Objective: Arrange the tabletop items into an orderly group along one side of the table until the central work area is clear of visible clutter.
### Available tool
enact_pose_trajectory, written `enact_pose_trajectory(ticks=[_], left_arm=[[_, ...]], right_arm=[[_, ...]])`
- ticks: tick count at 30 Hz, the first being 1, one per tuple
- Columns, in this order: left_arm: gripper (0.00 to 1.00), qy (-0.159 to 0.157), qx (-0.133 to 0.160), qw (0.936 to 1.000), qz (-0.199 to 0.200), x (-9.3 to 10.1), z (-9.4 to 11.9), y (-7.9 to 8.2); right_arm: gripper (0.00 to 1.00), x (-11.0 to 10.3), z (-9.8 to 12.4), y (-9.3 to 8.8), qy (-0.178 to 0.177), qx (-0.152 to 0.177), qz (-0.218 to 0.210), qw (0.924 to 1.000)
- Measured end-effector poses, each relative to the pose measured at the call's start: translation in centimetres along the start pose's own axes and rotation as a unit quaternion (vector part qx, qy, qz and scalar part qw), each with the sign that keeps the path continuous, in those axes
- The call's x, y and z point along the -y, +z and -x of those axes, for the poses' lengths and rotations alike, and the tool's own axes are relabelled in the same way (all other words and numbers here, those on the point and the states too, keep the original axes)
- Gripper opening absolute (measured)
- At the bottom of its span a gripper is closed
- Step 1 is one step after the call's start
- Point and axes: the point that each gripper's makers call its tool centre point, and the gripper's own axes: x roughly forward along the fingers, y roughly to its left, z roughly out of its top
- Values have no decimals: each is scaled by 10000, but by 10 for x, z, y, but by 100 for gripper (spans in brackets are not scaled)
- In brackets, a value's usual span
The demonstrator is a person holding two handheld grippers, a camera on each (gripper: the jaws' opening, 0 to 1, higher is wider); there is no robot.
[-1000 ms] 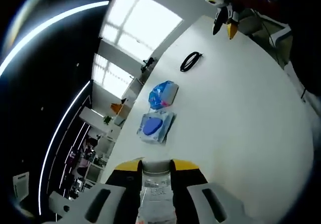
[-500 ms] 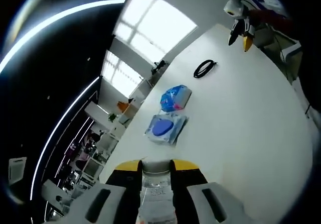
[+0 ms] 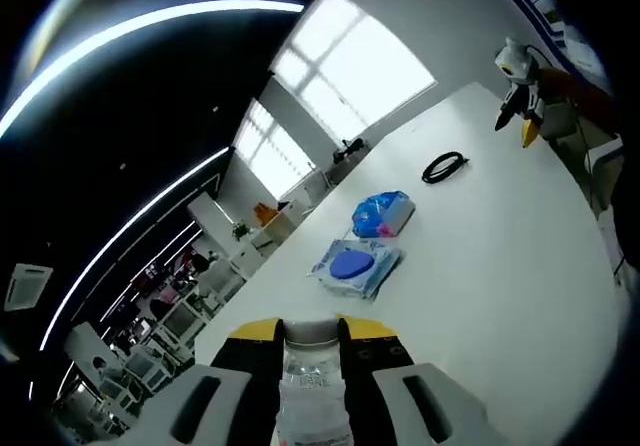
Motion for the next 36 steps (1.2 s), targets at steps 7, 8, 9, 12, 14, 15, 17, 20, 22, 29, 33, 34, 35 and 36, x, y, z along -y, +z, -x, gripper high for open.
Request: enact_pose_trajectory(ticks=[7,8,9,12,14,15,17,20,22,29,33,34,35,36], left_arm=[[20,69,28,9998,173,-8,2,-1],[20,75,31,9998,198,-8,2,-1],[20,106,38,9997,234,-10,3,-2],[20,142,53,9994,325,-14,5,-3],[20,177,100,9988,454,-19,7,-4],[20,199,128,9983,526,-21,9,-5],[20,242,183,9973,669,-26,11,-6],[20,327,244,9958,814,-33,15,-9],[20,350,250,9955,843,-36,17,-10],[20,496,204,9944,907,-44,23,-17],[20,527,342,9915,1141,-50,24,-19],[20,530,342,9912,1160,-50,24,-19],[20,531,337,9908,1201,-51,23,-19],[20,541,346,9899,1261,-51,23,-20]], right_arm=[[77,-1,-1,3,0,15,34,10000],[77,-1,-1,3,3,10,37,10000],[77,-1,-1,4,4,8,35,10000],[77,-2,-2,4,23,5,47,10000],[77,-2,-2,5,17,2,57,10000],[77,-2,-2,5,17,8,57,10000],[77,-3,-2,6,15,20,57,10000],[77,-3,-2,8,19,27,75,10000],[77,-4,-2,8,22,27,80,10000],[77,-7,-2,9,27,14,105,9999],[77,-7,-1,14,14,111,78,9999],[77,-7,-1,15,-1,114,91,9999],[77,-7,-1,15,-22,114,114,9999],[77,-7,-1,16,-25,113,116,9999]])
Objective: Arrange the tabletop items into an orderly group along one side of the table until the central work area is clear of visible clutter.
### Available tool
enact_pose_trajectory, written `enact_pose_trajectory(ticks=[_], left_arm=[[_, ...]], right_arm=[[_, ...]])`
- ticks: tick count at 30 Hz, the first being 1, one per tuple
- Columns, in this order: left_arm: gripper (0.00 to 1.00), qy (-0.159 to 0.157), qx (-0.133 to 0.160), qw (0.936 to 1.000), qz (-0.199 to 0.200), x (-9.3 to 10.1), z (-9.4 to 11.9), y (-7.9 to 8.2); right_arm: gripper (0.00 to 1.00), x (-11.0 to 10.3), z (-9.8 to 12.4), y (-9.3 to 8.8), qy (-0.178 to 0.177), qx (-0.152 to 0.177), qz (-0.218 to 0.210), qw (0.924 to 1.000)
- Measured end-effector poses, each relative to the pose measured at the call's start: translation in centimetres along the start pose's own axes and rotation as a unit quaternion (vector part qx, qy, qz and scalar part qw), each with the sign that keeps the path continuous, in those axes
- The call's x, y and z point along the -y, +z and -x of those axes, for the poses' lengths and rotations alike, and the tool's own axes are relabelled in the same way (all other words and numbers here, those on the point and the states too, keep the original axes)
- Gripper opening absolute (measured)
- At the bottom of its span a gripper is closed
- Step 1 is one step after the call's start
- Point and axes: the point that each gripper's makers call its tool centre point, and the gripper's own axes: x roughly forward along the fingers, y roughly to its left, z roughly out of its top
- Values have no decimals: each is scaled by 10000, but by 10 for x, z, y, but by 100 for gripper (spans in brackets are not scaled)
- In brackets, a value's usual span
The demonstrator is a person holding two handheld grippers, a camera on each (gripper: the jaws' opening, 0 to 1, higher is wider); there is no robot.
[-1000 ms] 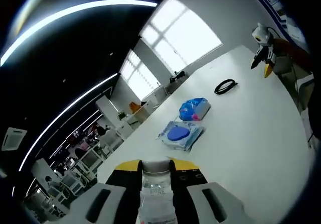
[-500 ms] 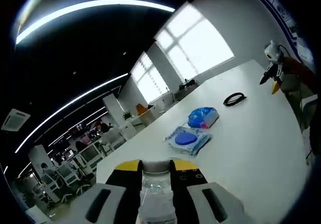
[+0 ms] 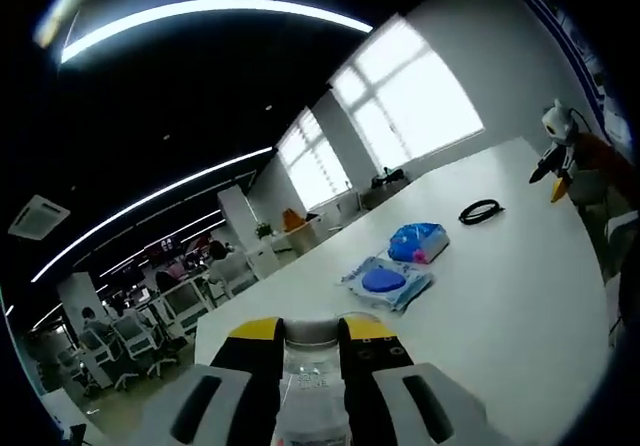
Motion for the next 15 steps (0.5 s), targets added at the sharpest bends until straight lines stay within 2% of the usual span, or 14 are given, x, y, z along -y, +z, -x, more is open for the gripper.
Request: enact_pose_trajectory(ticks=[10,12,15], left_arm=[[20,119,193,9985,498,-12,4,0],[20,196,269,9971,681,-17,7,-1],[20,361,449,9914,1172,-30,12,-4]], right_arm=[[77,-4,-3,-1,43,-43,18,10000],[77,-5,-3,0,43,-43,33,10000],[77,-6,-4,1,59,-28,33,10000]])
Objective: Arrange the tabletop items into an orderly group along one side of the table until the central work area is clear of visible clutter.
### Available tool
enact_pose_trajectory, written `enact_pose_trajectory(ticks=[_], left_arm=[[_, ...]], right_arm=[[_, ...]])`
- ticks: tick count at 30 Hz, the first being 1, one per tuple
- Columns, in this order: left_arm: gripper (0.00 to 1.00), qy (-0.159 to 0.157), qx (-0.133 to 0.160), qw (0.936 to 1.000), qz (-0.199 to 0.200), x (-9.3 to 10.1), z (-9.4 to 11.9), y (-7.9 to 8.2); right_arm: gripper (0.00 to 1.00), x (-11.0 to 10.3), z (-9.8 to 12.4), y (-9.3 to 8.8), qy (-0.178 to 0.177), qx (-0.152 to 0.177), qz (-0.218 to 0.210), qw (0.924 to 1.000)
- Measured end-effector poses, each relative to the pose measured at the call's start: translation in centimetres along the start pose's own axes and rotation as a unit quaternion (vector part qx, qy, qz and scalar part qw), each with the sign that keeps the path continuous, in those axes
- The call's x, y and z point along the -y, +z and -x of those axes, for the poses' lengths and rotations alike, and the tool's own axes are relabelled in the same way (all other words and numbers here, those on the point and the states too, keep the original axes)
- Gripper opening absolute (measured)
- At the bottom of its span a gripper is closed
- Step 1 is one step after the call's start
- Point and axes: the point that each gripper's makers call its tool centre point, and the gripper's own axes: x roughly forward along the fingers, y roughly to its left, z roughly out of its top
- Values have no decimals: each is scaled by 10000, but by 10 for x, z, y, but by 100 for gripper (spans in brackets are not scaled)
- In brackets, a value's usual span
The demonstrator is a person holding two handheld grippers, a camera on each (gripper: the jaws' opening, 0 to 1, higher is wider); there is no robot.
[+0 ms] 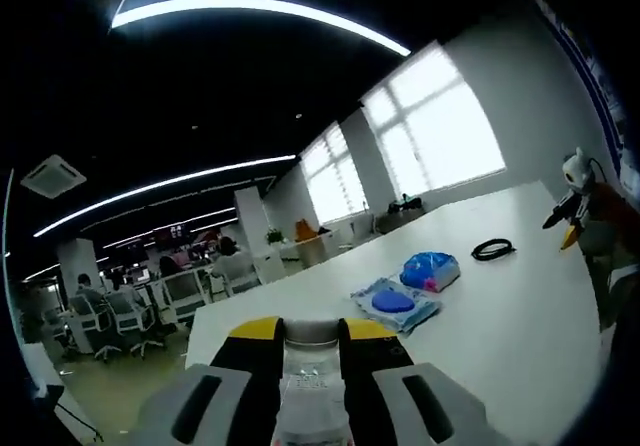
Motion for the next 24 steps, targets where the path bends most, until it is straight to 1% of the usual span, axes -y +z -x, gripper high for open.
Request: enact_pose_trajectory(ticks=[2,3,6,10,13,14,17,19,21,24], left_arm=[[20,111,209,9990,373,-10,4,0],[20,102,244,9987,426,-11,5,0],[20,232,494,9951,819,-26,16,-2],[20,281,582,9939,891,-30,22,-4],[20,357,649,9920,1022,-35,24,-5],[20,356,677,9912,1084,-35,25,-5],[20,378,755,9903,1100,-33,26,-5],[20,410,866,9887,1151,-34,28,-6],[20,397,874,9888,1145,-34,28,-5],[20,384,789,9909,1023,-32,26,-4]], right_arm=[[77,-1,0,0,12,4,4,10000],[77,-1,0,0,15,2,4,10000],[77,-2,-1,-1,25,-30,32,10000],[77,-3,-2,-2,26,-48,25,10000],[77,-5,-3,-3,44,-66,29,10000],[77,-7,-4,-3,59,-75,34,9999],[77,-10,-4,-5,90,-96,50,9999],[77,-11,-5,-6,126,-104,29,9999],[77,-11,-4,-6,120,-125,46,9998],[76,-10,-4,-6,110,-107,36,9999]])
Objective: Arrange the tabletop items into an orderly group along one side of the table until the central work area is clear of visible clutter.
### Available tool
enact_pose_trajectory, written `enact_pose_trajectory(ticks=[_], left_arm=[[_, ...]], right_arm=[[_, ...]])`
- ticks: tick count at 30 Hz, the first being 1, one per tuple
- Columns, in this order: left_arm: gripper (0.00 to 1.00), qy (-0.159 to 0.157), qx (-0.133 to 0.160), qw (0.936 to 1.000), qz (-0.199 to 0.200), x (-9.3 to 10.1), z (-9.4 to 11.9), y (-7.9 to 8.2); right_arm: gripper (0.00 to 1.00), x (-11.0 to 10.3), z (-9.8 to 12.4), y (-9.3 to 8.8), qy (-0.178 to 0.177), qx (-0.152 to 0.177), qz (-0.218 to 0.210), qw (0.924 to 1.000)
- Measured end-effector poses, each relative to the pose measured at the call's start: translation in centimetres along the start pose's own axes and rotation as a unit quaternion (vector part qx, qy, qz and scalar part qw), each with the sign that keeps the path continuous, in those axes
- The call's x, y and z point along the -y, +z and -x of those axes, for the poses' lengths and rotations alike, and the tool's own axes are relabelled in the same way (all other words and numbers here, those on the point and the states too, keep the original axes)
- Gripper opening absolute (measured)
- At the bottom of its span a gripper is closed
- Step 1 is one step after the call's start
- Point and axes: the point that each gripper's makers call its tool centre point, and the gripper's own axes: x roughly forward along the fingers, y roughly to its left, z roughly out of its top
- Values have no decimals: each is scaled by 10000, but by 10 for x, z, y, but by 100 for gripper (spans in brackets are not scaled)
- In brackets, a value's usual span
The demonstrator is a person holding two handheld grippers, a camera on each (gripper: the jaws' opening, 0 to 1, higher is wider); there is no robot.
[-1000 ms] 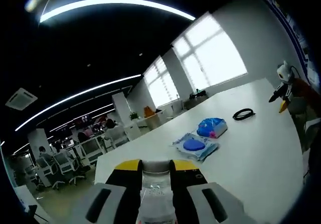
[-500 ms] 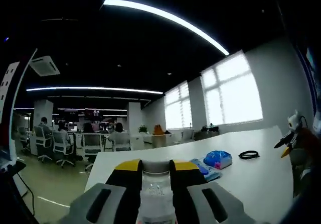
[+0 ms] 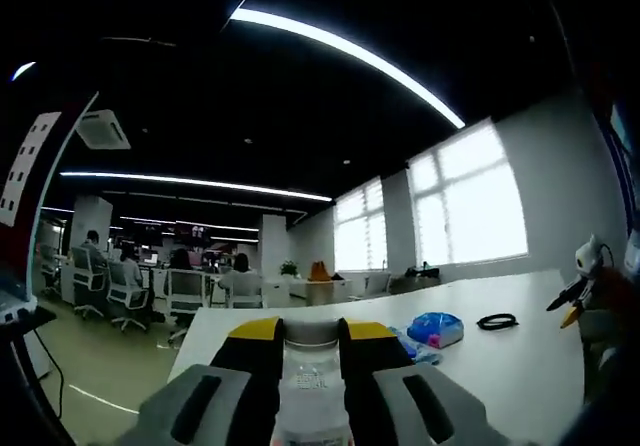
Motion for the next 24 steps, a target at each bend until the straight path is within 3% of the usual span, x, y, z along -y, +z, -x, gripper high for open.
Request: enact_pose_trajectory(ticks=[6,8,10,11,12,13,17,21,24], left_arm=[[21,92,-30,9998,-170,0,2,1],[26,493,-178,9959,-730,-3,4,5],[44,939,-299,9872,-1251,-4,8,12],[56,1197,-426,9797,-1551,-3,10,14],[62,1214,-502,9755,-1767,4,10,14],[62,1301,-684,9702,-1929,9,12,12],[59,1504,-869,9569,-2328,24,18,8],[54,1681,-1099,9621,-1843,21,23,-8],[54,1996,-1323,9554,-1727,12,32,-24]], right_arm=[[76,0,0,-3,9,-51,33,10000],[76,-1,0,-3,39,-49,32,10000],[76,-1,0,-2,45,-35,30,10000],[76,-1,-1,-3,46,-34,17,10000],[76,-1,-2,-3,54,-41,3,10000],[76,-2,-3,-4,73,-49,-3,10000],[76,-7,-5,-5,172,-72,14,9998],[76,-9,-5,-5,214,-65,44,9997],[76,-8,-5,-5,229,-39,3,9997]])
